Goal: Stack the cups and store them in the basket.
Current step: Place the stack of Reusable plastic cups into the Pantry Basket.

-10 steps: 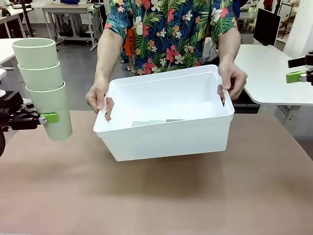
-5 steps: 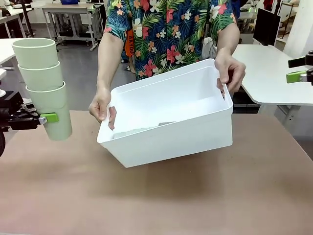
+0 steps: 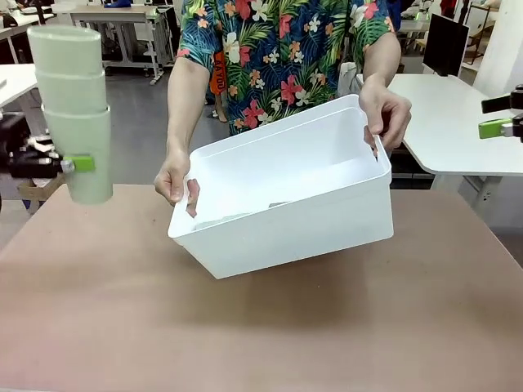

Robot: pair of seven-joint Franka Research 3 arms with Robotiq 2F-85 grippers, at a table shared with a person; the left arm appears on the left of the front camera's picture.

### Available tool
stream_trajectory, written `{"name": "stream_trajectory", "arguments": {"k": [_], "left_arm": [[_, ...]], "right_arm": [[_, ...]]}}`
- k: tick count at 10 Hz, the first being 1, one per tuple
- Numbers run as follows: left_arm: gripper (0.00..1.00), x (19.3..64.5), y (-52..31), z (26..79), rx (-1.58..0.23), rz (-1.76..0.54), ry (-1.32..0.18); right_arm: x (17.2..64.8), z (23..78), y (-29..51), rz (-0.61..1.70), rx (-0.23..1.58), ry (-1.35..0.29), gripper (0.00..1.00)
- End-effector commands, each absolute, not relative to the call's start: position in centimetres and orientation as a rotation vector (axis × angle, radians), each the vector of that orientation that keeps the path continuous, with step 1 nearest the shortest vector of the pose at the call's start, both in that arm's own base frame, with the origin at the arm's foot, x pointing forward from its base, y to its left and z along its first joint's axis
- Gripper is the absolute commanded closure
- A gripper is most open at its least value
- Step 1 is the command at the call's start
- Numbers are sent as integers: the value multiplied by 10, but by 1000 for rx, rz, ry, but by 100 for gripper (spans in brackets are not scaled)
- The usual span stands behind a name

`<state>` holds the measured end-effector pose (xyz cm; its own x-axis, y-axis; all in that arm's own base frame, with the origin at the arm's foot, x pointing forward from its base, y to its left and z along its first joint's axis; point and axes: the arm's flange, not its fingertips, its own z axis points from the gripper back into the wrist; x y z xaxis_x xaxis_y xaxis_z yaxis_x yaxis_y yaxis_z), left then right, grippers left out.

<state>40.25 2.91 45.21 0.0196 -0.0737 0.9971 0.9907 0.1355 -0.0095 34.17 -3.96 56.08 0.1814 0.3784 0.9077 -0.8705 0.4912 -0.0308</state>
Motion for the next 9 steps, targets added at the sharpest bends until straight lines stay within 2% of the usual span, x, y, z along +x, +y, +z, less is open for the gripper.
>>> {"name": "stream_trajectory", "arguments": {"k": [1, 5, 9], "left_arm": [[14, 408, 3, 501, -1012, -1125, -1171], [14, 424, -88, 565, -863, -1262, -1021], [14, 432, -172, 590, -716, -1419, -909]], "right_arm": [[344, 561, -39, 954, 587, -1073, 0], [344, 561, -39, 954, 587, -1073, 0], [344, 561, -39, 954, 587, -1073, 0]]}}
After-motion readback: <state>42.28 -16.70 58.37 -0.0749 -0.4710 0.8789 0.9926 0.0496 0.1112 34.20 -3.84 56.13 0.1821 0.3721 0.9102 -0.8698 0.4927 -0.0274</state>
